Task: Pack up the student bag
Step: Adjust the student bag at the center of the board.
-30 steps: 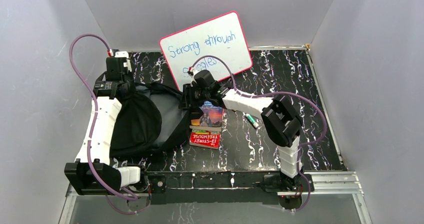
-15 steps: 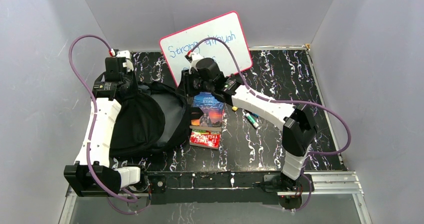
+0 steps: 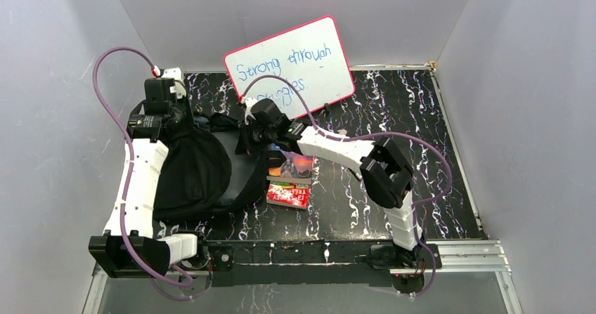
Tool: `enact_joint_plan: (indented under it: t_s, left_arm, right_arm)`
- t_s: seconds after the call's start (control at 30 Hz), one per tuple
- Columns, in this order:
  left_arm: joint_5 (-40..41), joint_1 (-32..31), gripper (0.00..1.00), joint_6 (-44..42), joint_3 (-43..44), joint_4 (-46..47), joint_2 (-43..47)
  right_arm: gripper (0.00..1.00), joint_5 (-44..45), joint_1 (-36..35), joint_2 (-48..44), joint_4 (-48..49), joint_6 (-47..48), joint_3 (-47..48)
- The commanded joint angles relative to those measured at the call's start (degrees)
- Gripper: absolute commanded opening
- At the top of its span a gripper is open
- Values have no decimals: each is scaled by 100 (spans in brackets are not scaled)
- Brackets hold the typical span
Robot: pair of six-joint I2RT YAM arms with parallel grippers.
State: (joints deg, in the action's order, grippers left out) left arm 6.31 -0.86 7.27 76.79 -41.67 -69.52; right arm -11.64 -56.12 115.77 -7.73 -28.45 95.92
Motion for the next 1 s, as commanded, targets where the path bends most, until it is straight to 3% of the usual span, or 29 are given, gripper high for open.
enact_joint_plan:
  t_s: [0.0, 0.3, 0.6, 0.73, 0.97]
  left_arm:
    - [-200, 26, 0, 100, 188, -9, 268]
    - [-375, 25, 41, 443, 214, 11, 434]
    - [311, 28, 78, 1081, 933, -136, 982]
    - [583, 29, 84, 1273, 1098, -244, 1095]
    - [898, 17, 84, 1304, 1299, -313, 1138]
  right_arm:
    - [13, -517, -127, -63, 380, -172, 288]
    - [10, -1546, -207, -97, 1322, -769, 34]
    - [10, -2009, -365, 122, 1671, -1193, 386]
    - [9, -2066, -470, 390, 1695, -1283, 706]
    - [9, -1907, -598, 1027, 1625, -1383, 1437]
